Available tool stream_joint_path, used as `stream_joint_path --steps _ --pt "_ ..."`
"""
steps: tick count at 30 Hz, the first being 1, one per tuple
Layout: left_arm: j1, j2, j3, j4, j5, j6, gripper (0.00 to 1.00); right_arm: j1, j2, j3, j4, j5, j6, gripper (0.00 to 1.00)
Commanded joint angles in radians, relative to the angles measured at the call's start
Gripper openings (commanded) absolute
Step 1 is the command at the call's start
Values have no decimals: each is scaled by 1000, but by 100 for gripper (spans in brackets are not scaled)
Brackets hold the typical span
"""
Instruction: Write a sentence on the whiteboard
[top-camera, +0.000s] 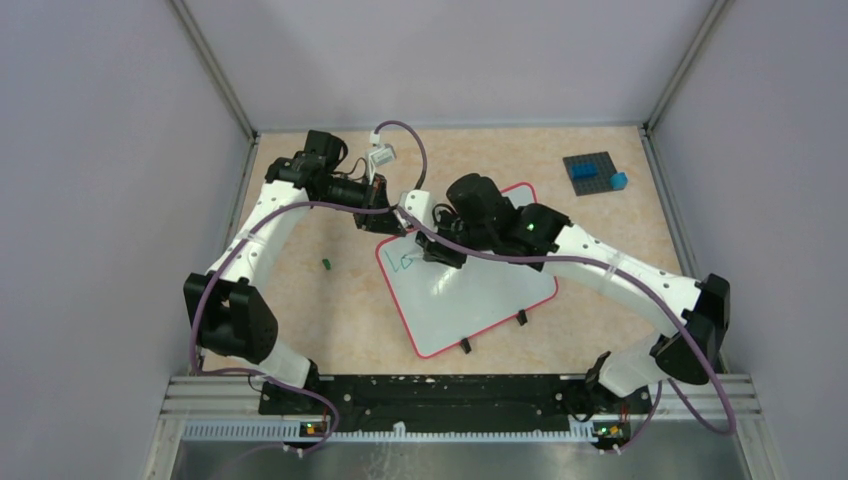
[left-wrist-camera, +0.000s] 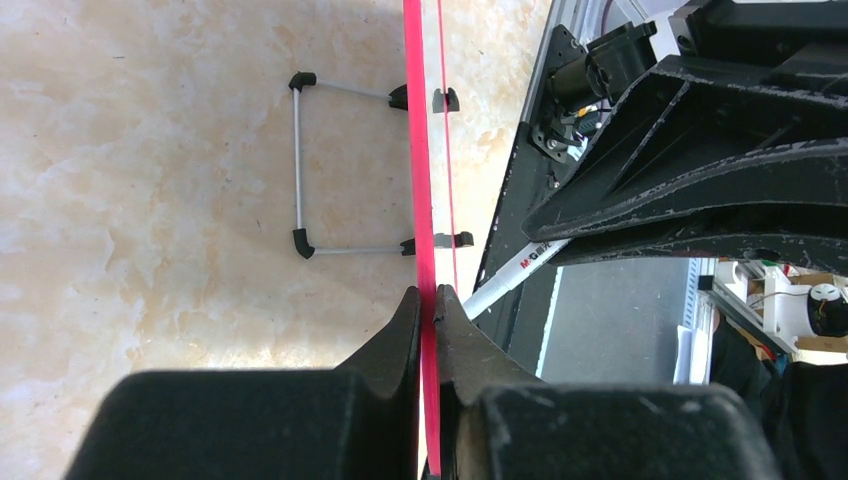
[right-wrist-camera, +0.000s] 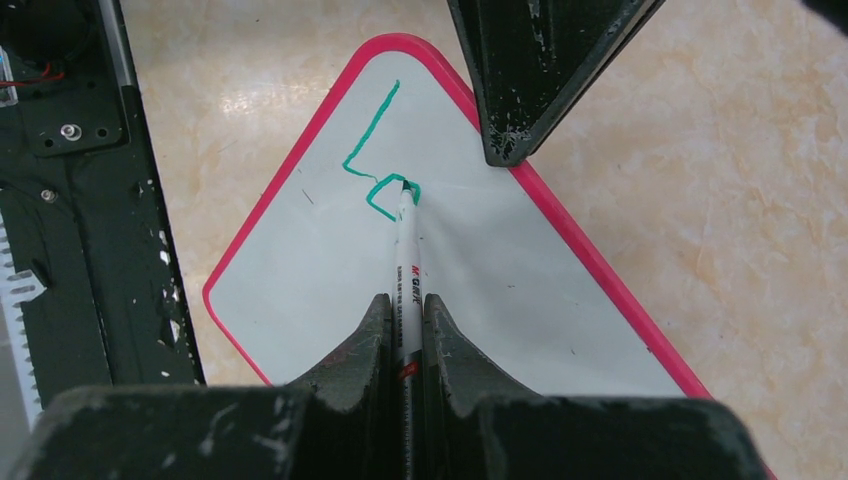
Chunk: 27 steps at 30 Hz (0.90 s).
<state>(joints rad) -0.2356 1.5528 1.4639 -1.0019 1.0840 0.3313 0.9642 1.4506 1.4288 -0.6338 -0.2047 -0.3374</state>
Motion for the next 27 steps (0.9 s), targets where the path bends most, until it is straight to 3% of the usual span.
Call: stream_joint_path --steps 1,17,27 --pt "-25 -22 -10 1 33 8 0 13 20 41 27 16 3 0" --pt "-25 -30 -16 3 19 8 0 -31 -113 6 23 -13 22 0" --pt "-25 -32 -16 8 15 2 0 -34 -87 -24 27 10 6 0"
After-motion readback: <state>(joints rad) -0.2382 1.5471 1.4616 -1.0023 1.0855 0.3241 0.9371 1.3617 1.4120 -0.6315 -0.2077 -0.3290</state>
